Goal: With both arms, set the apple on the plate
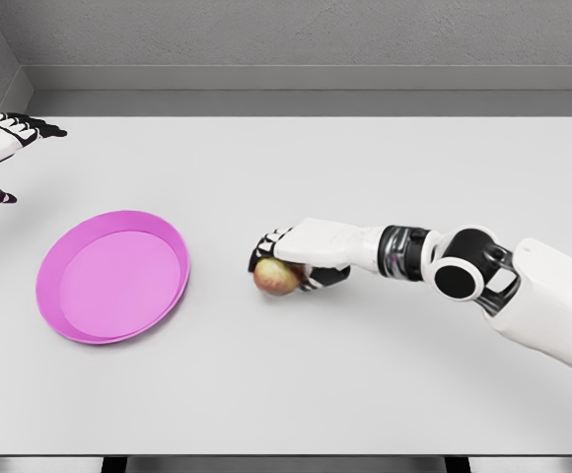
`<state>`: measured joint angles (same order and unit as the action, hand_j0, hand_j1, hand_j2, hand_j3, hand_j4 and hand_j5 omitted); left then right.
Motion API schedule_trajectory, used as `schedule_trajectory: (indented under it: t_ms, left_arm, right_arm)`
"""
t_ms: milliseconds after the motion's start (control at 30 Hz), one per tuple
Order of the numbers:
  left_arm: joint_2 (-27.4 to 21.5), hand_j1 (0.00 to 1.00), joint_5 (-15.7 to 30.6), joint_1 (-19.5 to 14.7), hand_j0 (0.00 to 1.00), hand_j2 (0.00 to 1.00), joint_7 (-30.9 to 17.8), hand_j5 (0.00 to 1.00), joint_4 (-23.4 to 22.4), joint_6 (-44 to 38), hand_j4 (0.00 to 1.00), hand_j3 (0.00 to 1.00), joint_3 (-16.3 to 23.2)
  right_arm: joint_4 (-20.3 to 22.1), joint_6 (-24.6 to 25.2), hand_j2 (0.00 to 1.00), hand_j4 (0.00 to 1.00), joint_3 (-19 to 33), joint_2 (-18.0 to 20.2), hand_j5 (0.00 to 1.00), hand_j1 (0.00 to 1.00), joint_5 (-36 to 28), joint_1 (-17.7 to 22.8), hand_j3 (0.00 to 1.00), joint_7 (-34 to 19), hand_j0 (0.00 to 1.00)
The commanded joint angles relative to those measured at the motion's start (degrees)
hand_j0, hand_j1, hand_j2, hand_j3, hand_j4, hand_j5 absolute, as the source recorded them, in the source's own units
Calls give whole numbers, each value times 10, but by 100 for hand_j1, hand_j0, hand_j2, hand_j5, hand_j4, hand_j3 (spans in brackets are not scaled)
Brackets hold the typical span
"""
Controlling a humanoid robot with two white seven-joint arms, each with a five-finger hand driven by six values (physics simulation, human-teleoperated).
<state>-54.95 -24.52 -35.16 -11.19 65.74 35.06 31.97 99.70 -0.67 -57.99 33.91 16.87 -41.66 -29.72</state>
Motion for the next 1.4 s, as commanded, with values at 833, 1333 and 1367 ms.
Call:
schedule_trajectory:
  t_ms: [833,1333,1367]
  left_arm:
    - [-4,100,10,-2,100,100,6,100,4,-1,100,100,0]
    - [91,100,-37,-138,100,100,0,100,200,-1,100,100,202]
    - [101,100,-37,-148,100,100,0,100,200,-1,100,100,217]
  right_arm:
    - [-89,-315,100,100,465,160,100,100,-14,146,100,1,100]
    - [-60,-343,100,100,463,124,100,100,-10,177,100,-31,100]
    - [-64,-343,100,100,462,124,100,100,-10,181,100,-31,100]
